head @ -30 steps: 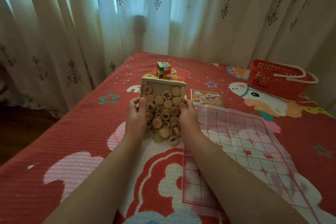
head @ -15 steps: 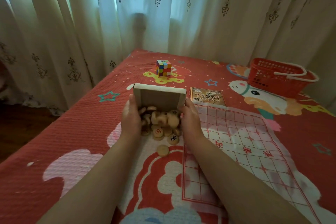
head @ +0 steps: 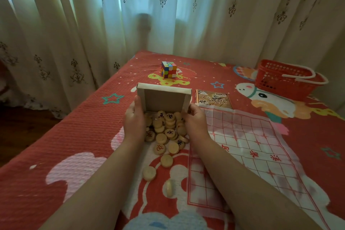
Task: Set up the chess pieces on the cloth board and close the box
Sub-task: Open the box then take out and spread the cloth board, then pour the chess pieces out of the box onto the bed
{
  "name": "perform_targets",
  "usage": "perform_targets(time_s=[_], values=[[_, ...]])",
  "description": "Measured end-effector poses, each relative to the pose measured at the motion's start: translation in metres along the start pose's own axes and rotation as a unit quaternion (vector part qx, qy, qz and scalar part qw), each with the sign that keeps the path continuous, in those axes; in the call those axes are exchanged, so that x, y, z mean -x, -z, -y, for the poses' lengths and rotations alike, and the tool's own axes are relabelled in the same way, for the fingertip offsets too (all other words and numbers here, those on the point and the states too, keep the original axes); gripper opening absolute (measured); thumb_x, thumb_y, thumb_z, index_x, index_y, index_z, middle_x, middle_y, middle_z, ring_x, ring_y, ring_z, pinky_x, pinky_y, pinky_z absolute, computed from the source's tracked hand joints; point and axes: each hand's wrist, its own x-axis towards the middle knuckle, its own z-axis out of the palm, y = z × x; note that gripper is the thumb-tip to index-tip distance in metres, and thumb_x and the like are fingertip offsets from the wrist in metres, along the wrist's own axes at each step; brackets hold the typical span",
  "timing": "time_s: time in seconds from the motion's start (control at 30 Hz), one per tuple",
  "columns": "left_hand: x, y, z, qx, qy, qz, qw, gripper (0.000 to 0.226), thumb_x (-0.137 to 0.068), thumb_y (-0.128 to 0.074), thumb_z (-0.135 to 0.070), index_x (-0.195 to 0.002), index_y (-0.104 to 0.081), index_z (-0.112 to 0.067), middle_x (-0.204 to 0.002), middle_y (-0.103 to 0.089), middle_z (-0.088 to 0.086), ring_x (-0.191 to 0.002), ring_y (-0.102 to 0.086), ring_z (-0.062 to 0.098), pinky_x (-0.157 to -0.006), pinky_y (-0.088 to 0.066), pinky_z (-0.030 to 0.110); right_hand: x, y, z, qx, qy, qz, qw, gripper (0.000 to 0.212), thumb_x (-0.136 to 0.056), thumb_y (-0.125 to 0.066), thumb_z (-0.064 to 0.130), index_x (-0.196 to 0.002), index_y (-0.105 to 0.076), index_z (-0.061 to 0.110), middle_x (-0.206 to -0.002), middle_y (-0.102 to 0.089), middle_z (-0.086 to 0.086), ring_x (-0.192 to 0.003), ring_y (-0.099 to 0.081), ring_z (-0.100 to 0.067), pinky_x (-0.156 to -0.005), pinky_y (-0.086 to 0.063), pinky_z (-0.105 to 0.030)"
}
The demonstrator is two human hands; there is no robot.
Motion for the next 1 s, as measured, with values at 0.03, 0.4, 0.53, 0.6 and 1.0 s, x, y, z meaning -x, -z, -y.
perform_targets(time_s=[0.03, 0.4, 0.53, 0.6, 1.0], values=[[0.001, 0.000, 0.001, -0.010, -0.002, 0.003, 1.000, 0.056, -0.094, -0.026, -0.056, -0.126, -0.055, -0.021, -0.122, -0.060, 0.004, -0.115, -0.054, 0.020, -0.095, -0.042, 0.036, 0.000, 0.000, 0.000, 0.006, 0.009, -0.002, 1.000, 0.009, -0.088, -0.057, 0.011, -0.088, -0.063, 0.019, -0.088, -0.067, -0.001, -0.088, -0.064, -0.020, -0.074, -0.055, -0.033], [0.005, -0.001, 0.000, -0.012, -0.032, 0.050, 0.998, 0.057, -0.087, -0.030, -0.059, -0.119, -0.055, -0.020, -0.116, -0.062, 0.011, -0.110, -0.056, 0.030, -0.086, -0.044, 0.037, -0.007, -0.001, 0.002, 0.052, 0.073, -0.066, 0.994, 0.017, -0.090, -0.055, 0.008, -0.082, -0.057, 0.022, -0.084, -0.064, -0.003, -0.080, -0.059, -0.017, -0.075, -0.049, -0.033], [0.000, 0.002, 0.003, -0.073, -0.036, 0.066, 0.994, 0.048, -0.087, -0.059, -0.039, -0.130, -0.050, -0.020, -0.117, -0.059, 0.000, -0.097, -0.060, 0.013, -0.077, -0.049, 0.029, -0.017, 0.002, 0.004, 0.125, 0.064, -0.108, 0.984, 0.015, -0.087, -0.051, 0.004, -0.078, -0.054, 0.016, -0.073, -0.058, 0.000, -0.070, -0.053, -0.015, -0.057, -0.040, -0.023], [-0.005, 0.003, 0.008, -0.125, -0.040, 0.059, 0.990, 0.050, -0.084, -0.064, -0.022, -0.131, -0.049, -0.018, -0.120, -0.057, 0.002, -0.092, -0.060, 0.013, -0.084, -0.052, 0.037, -0.028, 0.004, 0.004, 0.142, 0.028, -0.136, 0.980, 0.013, -0.086, -0.049, 0.004, -0.078, -0.057, 0.012, -0.075, -0.060, -0.002, -0.070, -0.054, -0.017, -0.053, -0.037, -0.024], [-0.004, 0.001, 0.010, -0.334, -0.130, 0.093, 0.929, 0.031, -0.085, -0.061, -0.035, -0.106, -0.070, -0.014, -0.102, -0.068, 0.006, -0.101, -0.057, 0.023, -0.082, -0.039, 0.027, -0.062, 0.006, 0.012, 0.048, -0.201, -0.007, 0.978, 0.028, -0.089, -0.059, 0.020, -0.111, -0.049, 0.005, -0.088, -0.060, -0.009, -0.058, -0.059, -0.016, -0.042, -0.049, -0.020]])
